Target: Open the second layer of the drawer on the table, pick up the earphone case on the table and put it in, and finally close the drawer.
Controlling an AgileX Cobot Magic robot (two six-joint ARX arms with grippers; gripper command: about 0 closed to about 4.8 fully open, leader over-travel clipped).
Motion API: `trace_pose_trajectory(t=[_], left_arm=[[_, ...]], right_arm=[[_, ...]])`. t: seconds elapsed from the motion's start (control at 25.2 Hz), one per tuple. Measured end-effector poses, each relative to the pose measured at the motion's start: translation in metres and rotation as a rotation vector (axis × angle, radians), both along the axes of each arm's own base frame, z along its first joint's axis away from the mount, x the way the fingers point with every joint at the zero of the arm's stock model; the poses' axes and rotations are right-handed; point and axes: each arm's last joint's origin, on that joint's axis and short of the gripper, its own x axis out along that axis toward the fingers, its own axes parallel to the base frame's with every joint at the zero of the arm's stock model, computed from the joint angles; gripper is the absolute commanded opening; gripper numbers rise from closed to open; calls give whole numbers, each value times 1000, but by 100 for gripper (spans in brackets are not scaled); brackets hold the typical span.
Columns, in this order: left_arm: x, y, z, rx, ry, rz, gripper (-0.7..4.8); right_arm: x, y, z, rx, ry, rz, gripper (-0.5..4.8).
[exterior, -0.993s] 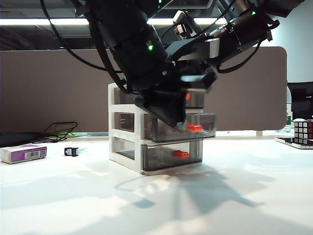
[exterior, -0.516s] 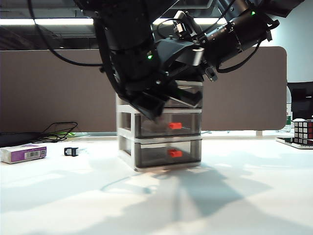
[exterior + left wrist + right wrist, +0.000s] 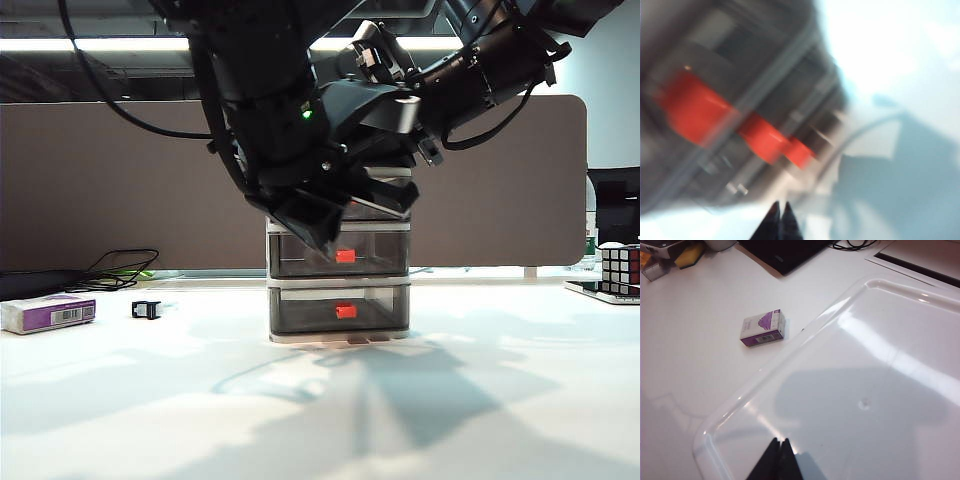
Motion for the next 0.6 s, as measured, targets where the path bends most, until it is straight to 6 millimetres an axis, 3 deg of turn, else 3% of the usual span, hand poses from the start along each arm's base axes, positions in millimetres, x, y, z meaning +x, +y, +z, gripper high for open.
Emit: trace_pose_trajectory(t=[0.12,0.28,0.36,0.4,0.6], left_arm=[[-19,1,8,45,38,-50,-5],[-47,18,61,-33,-85,-50,-5],[-63,36,92,-92,-165,-25,-5],[-71,52,105,-115,-200,-1,-5],[-106,116,102,-203,-238,17,-5]], right_arm=[[1,0,0,5,-8,4,-5],[1,1,3,4,-8,3,-5],[-3,-1,8,-7,11,-3,-5],[-10,-4,17,-11,-1,-17,-5],[-39,-18,76,9,-179,-77,-5]])
